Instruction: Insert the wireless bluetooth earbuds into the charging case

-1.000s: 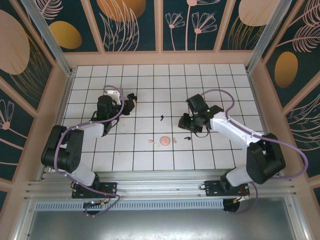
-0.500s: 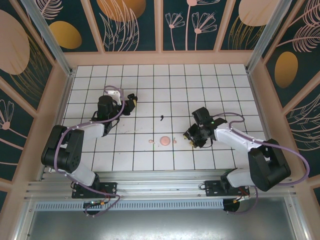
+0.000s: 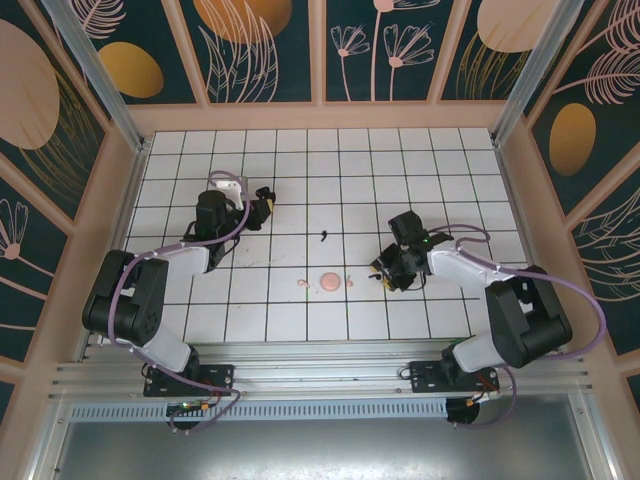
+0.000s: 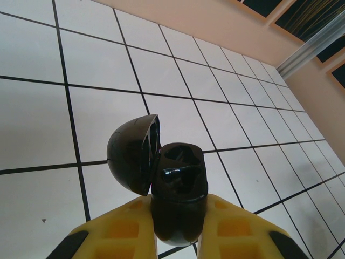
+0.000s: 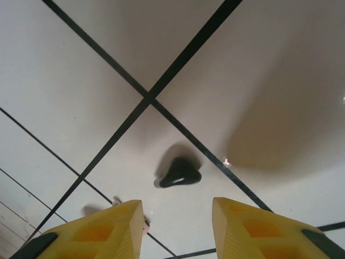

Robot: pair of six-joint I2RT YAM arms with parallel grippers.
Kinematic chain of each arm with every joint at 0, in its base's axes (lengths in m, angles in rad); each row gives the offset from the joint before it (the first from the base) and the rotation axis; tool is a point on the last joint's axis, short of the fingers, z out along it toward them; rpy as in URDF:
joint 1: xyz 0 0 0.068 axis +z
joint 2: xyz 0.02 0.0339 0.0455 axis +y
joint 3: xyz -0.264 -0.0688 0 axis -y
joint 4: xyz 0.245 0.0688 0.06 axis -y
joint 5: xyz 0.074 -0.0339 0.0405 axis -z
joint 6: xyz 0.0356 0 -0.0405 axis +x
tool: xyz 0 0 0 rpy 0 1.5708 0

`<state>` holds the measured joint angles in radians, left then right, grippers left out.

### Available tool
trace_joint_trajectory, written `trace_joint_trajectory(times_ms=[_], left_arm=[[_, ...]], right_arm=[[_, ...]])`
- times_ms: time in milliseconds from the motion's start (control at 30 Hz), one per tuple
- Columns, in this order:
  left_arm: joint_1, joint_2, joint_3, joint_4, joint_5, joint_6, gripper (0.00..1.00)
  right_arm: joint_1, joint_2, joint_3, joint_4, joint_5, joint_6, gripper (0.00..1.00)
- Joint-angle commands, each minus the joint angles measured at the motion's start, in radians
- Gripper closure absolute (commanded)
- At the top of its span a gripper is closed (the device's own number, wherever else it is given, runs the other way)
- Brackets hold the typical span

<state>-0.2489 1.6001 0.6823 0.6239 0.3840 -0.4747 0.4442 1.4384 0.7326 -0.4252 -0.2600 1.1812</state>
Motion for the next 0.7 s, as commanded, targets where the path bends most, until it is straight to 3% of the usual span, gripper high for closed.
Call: trace_joint_trajectory(times_ms=[0, 667], left_arm=[[-0.004, 0.001, 0.025, -0.003, -0.003, 0.021, 0.96], [-0.004, -0.020, 0.012, -0.016, -0.023, 0.037, 0.95]], right_arm=[[-0.014, 0.029, 0.009, 0.020, -0.002, -0.030, 0.62], [-0.027, 0.154, 0.109, 0.053, -0.001, -0.130, 0.69]])
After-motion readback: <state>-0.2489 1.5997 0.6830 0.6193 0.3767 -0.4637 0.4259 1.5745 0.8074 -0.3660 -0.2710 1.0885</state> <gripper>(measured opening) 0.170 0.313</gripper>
